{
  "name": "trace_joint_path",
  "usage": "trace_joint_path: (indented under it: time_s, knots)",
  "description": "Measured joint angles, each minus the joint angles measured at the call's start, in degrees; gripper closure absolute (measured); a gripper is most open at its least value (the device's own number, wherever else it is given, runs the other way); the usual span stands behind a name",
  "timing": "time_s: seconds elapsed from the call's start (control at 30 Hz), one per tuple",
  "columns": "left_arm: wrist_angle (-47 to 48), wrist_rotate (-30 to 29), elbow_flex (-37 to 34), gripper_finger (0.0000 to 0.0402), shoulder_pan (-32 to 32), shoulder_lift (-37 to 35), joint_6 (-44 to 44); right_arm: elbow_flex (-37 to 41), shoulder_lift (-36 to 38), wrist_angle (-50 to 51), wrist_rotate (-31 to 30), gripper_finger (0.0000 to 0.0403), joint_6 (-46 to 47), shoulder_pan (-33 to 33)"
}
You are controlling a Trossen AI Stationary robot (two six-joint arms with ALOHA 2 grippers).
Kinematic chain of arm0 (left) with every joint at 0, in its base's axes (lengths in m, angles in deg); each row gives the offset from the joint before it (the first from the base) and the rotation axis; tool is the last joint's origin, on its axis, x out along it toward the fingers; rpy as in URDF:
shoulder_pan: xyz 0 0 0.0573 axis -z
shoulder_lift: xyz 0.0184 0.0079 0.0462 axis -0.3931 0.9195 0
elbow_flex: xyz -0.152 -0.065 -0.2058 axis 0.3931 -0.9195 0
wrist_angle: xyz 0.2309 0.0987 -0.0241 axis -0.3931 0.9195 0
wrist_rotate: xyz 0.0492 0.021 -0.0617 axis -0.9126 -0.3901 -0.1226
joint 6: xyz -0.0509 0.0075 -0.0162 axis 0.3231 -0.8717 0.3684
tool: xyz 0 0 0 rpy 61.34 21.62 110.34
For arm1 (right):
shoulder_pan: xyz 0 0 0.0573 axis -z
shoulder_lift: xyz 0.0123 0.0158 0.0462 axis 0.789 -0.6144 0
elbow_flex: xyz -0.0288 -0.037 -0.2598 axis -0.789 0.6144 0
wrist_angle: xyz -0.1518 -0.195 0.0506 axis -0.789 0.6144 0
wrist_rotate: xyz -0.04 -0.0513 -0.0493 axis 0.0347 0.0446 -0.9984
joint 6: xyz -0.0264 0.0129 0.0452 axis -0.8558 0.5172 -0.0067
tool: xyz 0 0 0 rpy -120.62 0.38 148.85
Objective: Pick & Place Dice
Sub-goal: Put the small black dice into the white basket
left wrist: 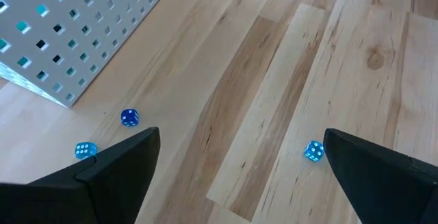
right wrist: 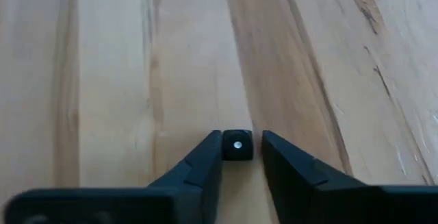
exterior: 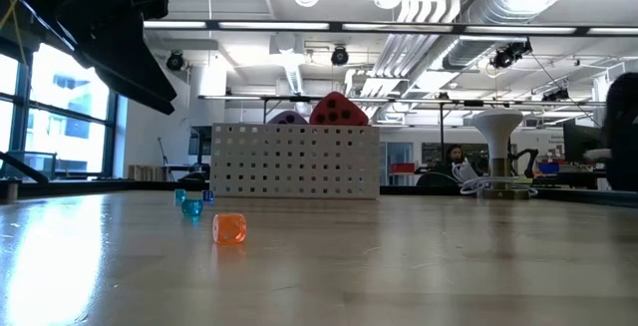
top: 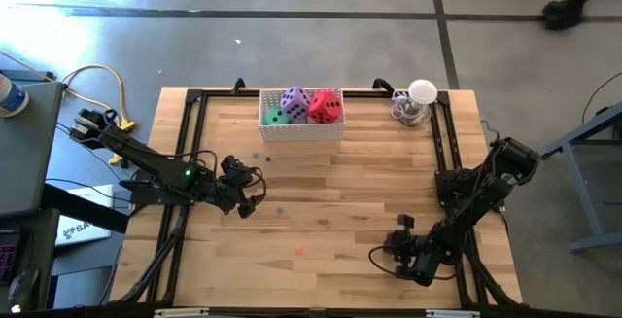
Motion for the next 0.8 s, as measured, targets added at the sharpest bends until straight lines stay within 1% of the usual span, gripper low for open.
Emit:
trace_joint_path:
  time_s: [0.17,0.37,0.5,0.6,0.67,0.8]
  knots:
    - [0.00,0.00,0.00,0.0002,-0.01,0.00,-0.01,0.00,0.83,-0.53,1.03,0.0365,-2.17,0.49]
    - [-0.23,-0.02,0.00,0.0002,-0.01,0.00,0.37,-0.02,0.95,-2.05,1.75,0.0367,-2.44,2.27]
    - [-2.10,-0.02,0.00,0.0002,-0.01,0.00,3.31,-0.05,1.50,-2.35,1.44,0.0361,-5.41,2.70]
    - [-5.51,-0.01,0.00,0.0002,-0.01,0.00,3.75,0.13,3.01,-2.01,0.00,0.0365,-8.13,2.74]
    - [-7.74,-0.30,0.00,0.0002,-0.16,-0.02,3.09,0.22,4.76,-1.74,-2.22,0.0365,-9.80,3.00]
    - [-12.48,-1.82,-0.02,0.0002,-1.16,-0.02,-0.72,0.11,10.84,-4.58,-7.37,0.0364,-14.84,3.92]
